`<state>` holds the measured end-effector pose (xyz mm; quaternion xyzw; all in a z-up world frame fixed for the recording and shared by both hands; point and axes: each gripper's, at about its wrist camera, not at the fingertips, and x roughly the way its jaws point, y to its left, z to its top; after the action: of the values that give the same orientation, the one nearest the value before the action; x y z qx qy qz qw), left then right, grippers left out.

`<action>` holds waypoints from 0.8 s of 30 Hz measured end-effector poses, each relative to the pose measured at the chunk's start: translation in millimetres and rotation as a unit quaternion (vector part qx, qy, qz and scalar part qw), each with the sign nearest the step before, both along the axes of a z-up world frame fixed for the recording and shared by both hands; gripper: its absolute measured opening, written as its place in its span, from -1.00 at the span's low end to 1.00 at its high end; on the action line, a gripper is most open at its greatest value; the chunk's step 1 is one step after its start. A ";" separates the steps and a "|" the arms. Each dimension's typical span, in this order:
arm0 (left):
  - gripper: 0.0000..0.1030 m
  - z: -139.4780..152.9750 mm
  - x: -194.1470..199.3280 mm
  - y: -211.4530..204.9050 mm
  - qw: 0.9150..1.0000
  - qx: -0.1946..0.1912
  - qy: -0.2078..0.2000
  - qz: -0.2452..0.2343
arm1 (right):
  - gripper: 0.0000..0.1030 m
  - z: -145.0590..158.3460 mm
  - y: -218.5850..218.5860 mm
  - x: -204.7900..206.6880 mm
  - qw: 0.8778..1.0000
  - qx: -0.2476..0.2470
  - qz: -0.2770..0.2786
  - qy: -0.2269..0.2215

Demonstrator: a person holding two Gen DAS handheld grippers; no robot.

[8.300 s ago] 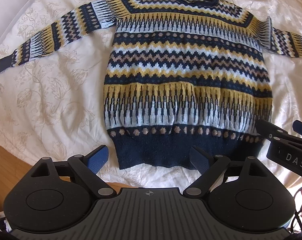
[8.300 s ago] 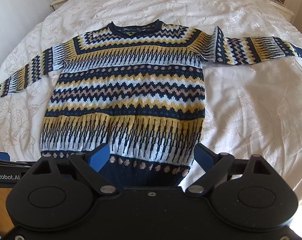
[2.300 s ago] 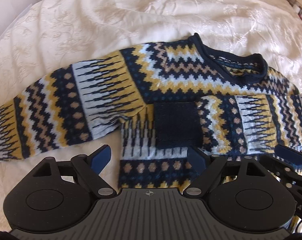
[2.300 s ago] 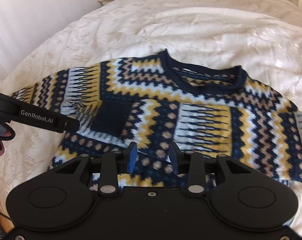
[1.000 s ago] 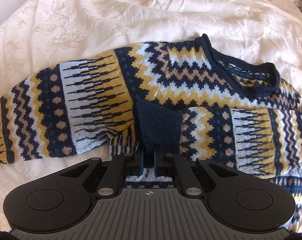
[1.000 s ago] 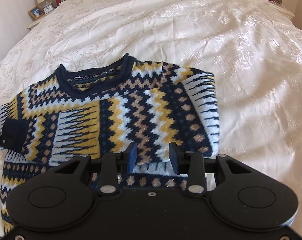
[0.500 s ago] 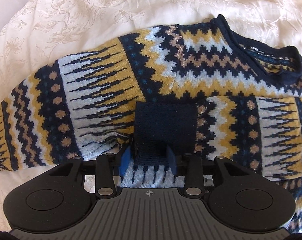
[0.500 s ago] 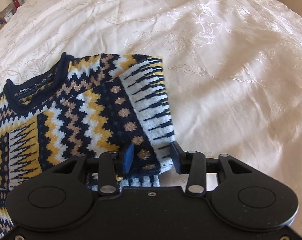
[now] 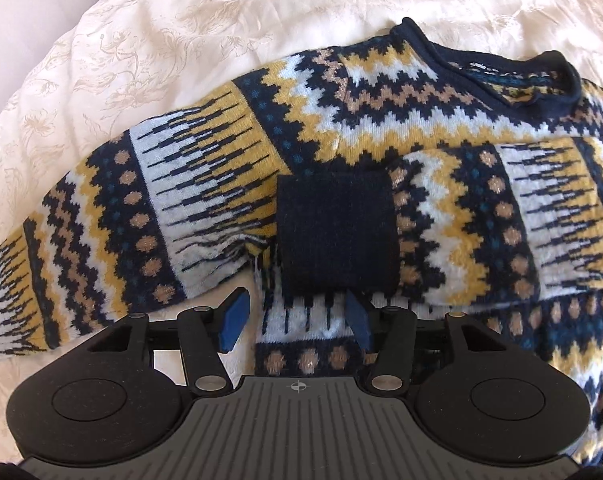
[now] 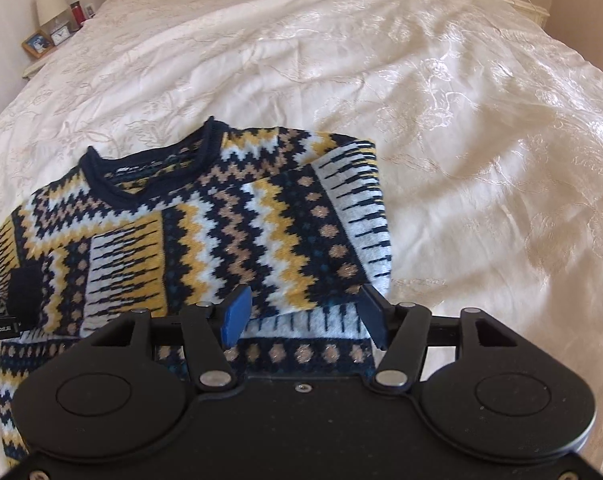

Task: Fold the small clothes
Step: 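Move the left tool to the other sleeve's navy cuff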

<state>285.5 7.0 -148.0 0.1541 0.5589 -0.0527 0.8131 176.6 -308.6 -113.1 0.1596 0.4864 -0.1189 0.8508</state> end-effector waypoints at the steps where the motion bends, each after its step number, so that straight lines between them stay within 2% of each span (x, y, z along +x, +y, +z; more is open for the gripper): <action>1: -0.01 2.9 -6.0 4.6 1.000 -0.008 -0.006 0.005 | 0.24 2.6 6.0 -2.0 1.000 -0.001 0.007 -0.002; 5: -0.01 16.2 -33.3 41.7 0.997 -0.059 -0.008 0.048 | 0.24 11.0 26.9 -9.9 1.000 0.002 0.028 -0.007; 10: -0.01 35.8 -50.4 98.4 0.988 -0.096 -0.021 0.122 | 0.24 19.0 47.0 -18.2 0.999 0.001 0.049 -0.009; 18: -0.01 53.5 -49.6 201.0 0.963 -0.098 -0.058 0.244 | 0.25 30.8 72.5 -24.4 0.997 -0.001 0.069 -0.015; 24: -0.01 62.7 -48.3 259.2 0.951 -0.085 -0.095 0.281 | 0.25 37.2 94.4 -25.0 0.997 0.004 0.068 -0.020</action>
<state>237.2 266.3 -85.3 -0.0743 0.4936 0.1453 0.8542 151.6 -214.1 -75.9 0.1323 0.4794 -0.0556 0.8658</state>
